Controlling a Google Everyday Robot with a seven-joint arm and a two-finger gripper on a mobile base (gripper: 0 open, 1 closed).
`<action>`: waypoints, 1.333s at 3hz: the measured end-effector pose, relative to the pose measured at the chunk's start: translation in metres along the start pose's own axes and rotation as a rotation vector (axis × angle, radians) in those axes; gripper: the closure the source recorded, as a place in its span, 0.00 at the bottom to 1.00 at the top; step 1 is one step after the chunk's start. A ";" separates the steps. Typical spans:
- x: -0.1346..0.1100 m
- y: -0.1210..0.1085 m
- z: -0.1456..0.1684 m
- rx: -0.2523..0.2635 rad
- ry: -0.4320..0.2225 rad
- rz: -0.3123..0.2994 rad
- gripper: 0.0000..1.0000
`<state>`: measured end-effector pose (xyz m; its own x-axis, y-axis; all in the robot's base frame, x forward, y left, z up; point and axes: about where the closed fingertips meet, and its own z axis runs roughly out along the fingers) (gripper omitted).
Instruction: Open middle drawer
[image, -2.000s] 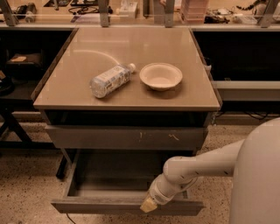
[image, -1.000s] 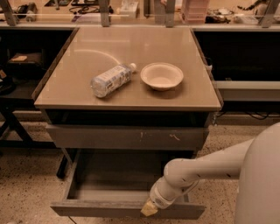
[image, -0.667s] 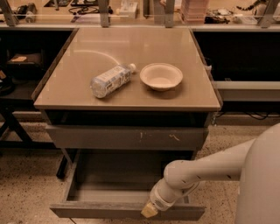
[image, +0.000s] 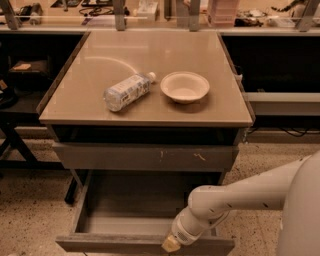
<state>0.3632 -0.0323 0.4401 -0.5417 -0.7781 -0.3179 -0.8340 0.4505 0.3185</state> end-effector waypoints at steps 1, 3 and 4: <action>0.000 0.001 -0.001 0.000 0.000 0.001 1.00; 0.011 0.013 -0.002 -0.016 0.011 0.020 1.00; 0.010 0.014 -0.004 -0.016 0.011 0.019 1.00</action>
Offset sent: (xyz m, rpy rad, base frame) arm -0.1735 -0.0771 0.0292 -0.0380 0.2199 -0.0701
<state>0.3461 -0.0357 0.4446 -0.5565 -0.7741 -0.3019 -0.8215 0.4584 0.3391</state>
